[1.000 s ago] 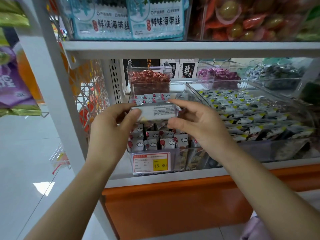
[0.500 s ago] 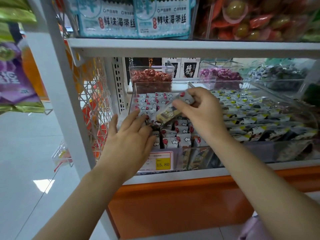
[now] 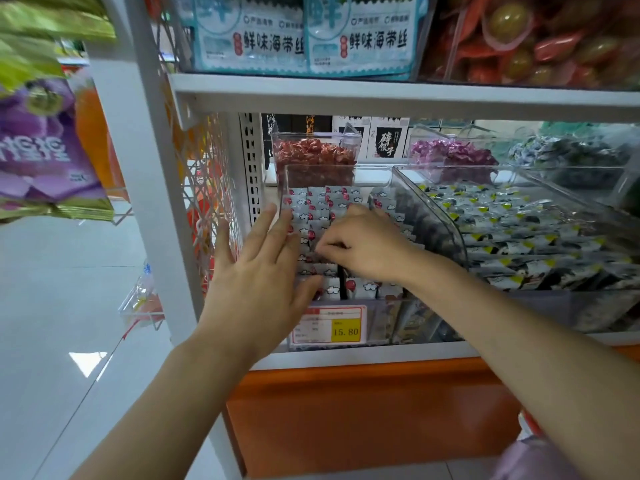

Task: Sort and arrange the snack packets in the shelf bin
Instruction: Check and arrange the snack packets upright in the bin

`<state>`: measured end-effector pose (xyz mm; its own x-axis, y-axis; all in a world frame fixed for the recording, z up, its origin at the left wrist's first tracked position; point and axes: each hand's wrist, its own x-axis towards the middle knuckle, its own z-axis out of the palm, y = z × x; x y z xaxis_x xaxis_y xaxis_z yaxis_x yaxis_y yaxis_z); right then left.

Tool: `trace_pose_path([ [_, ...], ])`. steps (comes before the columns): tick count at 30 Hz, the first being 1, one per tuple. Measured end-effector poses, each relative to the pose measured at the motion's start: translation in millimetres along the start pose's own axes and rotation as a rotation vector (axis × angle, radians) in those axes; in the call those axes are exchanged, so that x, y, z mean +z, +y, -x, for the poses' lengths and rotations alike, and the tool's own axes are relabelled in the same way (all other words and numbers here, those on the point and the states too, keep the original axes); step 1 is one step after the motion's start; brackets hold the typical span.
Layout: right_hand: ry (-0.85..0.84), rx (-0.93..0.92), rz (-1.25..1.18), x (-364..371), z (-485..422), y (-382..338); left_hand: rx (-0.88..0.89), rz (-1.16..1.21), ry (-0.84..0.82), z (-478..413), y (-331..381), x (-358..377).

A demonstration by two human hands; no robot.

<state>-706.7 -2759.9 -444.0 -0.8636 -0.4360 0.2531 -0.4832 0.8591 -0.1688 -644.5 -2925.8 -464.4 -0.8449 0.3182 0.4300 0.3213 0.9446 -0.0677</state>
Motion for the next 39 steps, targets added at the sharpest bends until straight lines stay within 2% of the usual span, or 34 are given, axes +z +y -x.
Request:
trace_pose_path([
  [3,-0.051,0.029,-0.085,-12,-8,5,-0.003,0.039,-0.012,-1,-1,0],
  [6,0.138,0.109,-0.311,-19,-19,6,-0.005,0.064,-0.024,-1,-2,-2],
  [8,0.181,0.097,-0.253,-17,-28,6,-0.01,0.082,-0.03,-1,-3,-2],
  [12,0.025,0.048,0.102,-7,-41,2,-0.014,0.105,-0.032,-2,-3,-2],
  [14,0.038,0.05,0.125,-7,-42,0,-0.014,0.134,-0.021,-2,-4,-2],
  [18,0.273,0.096,-0.306,-27,-25,-3,-0.009,0.222,0.033,-3,-5,-1],
  [22,0.61,0.158,-0.506,-42,9,0,-0.016,0.349,0.249,-3,-1,-6],
  [24,0.664,0.237,-0.636,-41,28,2,-0.034,0.44,0.304,-3,3,-11],
  [32,0.575,0.404,-1.448,-32,77,-1,-0.261,1.12,0.1,-2,14,-19],
  [37,0.378,0.414,-1.85,-28,84,-2,-0.434,1.43,0.066,-2,10,-22],
  [39,0.324,0.389,-1.925,-28,86,-2,-0.488,1.521,0.071,-3,8,-22],
])
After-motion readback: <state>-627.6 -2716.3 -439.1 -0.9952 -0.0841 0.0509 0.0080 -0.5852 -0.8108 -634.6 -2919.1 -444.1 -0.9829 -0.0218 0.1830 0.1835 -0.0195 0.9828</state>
